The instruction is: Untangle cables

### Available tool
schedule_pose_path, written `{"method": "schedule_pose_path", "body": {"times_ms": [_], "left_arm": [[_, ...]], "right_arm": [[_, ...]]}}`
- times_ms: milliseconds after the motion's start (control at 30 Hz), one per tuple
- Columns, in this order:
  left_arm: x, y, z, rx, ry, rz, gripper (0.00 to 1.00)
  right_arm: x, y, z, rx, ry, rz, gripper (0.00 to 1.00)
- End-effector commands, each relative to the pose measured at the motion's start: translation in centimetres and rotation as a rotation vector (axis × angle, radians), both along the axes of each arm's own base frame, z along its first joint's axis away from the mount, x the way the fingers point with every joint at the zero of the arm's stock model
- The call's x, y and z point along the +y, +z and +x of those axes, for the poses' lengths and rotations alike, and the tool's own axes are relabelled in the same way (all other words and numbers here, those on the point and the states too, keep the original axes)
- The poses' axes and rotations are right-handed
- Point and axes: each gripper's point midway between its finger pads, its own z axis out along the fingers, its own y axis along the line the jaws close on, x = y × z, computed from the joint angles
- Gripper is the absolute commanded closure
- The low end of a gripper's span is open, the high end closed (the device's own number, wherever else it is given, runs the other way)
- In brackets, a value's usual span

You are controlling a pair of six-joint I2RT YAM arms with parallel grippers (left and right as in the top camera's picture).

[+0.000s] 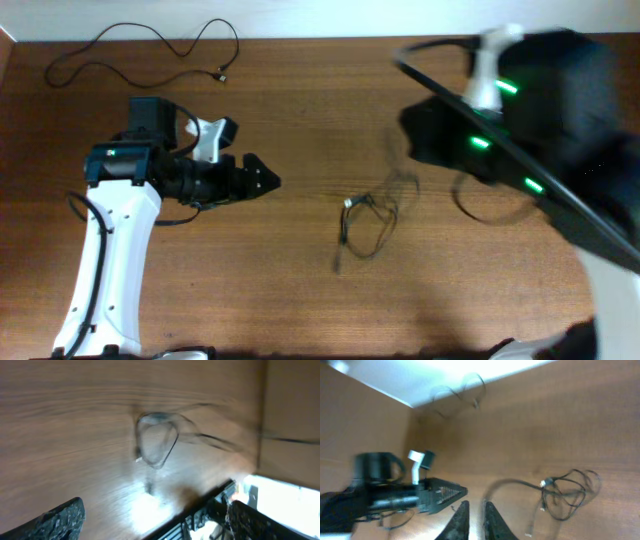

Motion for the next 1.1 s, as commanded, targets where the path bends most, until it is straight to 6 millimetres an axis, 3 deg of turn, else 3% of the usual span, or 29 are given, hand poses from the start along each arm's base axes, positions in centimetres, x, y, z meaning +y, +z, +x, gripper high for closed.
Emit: {"method": "schedule_pose_path", "body": {"times_ms": [0,67,133,167,200,233,400,533,800,1067], "left_arm": [[-1.8,1.2,-0.5,-0.075,-0.107,-0.07,0.04],[-1.3,0.7,-0.4,-0.072,-0.097,-0.03,0.01],[-0.6,0.0,-0.4,-0.058,-0.084,0.026,0.01],[-0.1,-0.4,-0.5,-0.048,-0.076,0.059,0.01],[0.2,-0.7,-0.6,-0.04,-0.072,0.082,0.01],[0.4,-0.9,-0.7,-0.034,-0.068,0.097,0.01],[0.6,-1.1,-0.8,-0.024,-0.067,0.114,0.01],[-1.0,-1.3,-1.9,-0.006,-0.128,0.114,0.01],[-6.8,-5.6,-7.2,0.061,-0.387,0.217,0.01],[-10.5,-11.0,-10.5,0.108,-0.419,0.304,0.01]], "right_arm": [[2.1,-3.8,0.9,0.129,0.055,-0.039,0.78],[2.3,-5.4,1.6,0.176,0.053,-0.072,0.67],[2.2,-5.8,1.9,0.172,0.066,-0.094,0.54],[1.7,-5.7,2.1,0.154,0.08,-0.115,0.41],[1.2,-5.6,2.3,0.137,0.09,-0.13,0.18],[0.5,-5.6,2.5,0.125,0.098,-0.151,0.02],[-5.2,-7.4,2.8,0.219,0.006,-0.24,0.02],[-6.8,-7.7,3.6,0.227,-0.03,-0.251,0.02],[-10.8,-7.7,4.9,0.178,-0.181,-0.42,0.02],[-15.2,-7.6,5.8,0.194,-0.317,-0.442,0.02]]}}
